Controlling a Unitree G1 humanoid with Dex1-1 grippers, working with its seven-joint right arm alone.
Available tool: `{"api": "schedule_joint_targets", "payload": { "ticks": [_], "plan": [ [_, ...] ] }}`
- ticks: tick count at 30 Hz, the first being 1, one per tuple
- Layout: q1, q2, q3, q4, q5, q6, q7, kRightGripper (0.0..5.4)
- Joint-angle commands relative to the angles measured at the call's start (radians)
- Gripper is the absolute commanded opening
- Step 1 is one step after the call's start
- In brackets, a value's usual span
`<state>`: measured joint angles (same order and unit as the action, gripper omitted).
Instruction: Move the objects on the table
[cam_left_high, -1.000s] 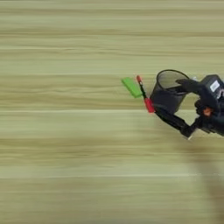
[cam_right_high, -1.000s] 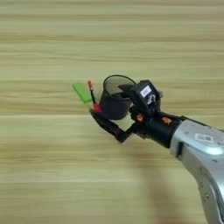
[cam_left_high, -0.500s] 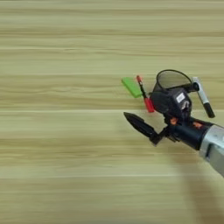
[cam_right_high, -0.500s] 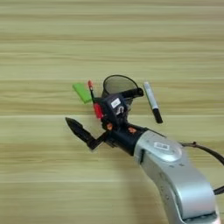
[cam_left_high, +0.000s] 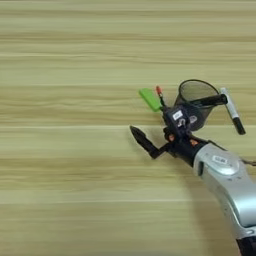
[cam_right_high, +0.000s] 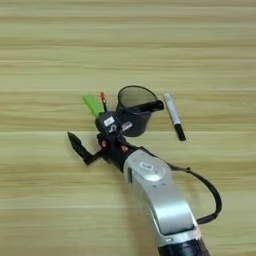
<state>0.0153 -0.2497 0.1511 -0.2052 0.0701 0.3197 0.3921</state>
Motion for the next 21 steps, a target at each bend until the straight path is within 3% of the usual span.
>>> {"api": "schedule_joint_targets", "payload": {
  "ticks": [1,9,21],
  "plan": [
    [-0.072,0.038,-0.018,0.05,-0.027,-0.114,-0.057,5.36],
    [-0.085,0.07,-0.025,0.134,-0.045,-0.172,-0.078,5.36],
    [-0.101,0.084,-0.109,0.195,-0.036,-0.233,-0.116,5.36]
  ]
}}
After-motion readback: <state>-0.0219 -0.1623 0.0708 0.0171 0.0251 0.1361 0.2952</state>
